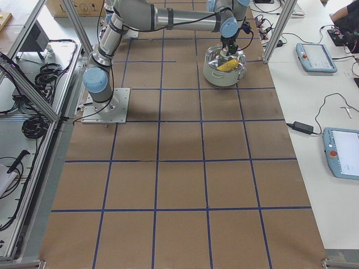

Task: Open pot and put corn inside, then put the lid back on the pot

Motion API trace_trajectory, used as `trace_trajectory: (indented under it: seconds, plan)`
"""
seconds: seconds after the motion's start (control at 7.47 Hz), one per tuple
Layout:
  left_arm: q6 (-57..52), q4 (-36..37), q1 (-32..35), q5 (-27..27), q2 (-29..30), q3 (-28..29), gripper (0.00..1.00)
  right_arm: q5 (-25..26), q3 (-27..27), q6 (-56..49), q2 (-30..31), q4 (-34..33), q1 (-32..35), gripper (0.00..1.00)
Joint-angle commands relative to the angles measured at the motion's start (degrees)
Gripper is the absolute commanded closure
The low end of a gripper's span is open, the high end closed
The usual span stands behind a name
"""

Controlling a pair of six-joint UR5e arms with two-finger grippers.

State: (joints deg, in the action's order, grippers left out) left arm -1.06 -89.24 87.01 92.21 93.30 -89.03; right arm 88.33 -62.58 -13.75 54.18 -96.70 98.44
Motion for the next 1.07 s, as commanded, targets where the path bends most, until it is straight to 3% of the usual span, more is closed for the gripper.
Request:
trace_trajectory:
  seconds: [0.0,0.67,0.8,0.94]
  plan:
    - [0.0,0.0,0.0,0.0,0.0,0.0,0.00,-0.1,0.0,-0.1,0.0,-0.3,0.0,0.68]
    - [0.0,0.0,-0.1,0.0,0.0,0.0,0.00,-0.1,-0.1,-0.1,-0.5,-0.3,0.0,0.67]
    - [0.0,0.0,-0.1,-0.1,0.0,0.1,0.00,-0.2,-0.1,0.0,-0.5,-0.3,0.0,0.58]
    - [0.0,0.0,-0.1,0.0,0.0,0.1,0.00,-0.1,-0.2,0.1,-0.6,-2.9,0.0,0.07]
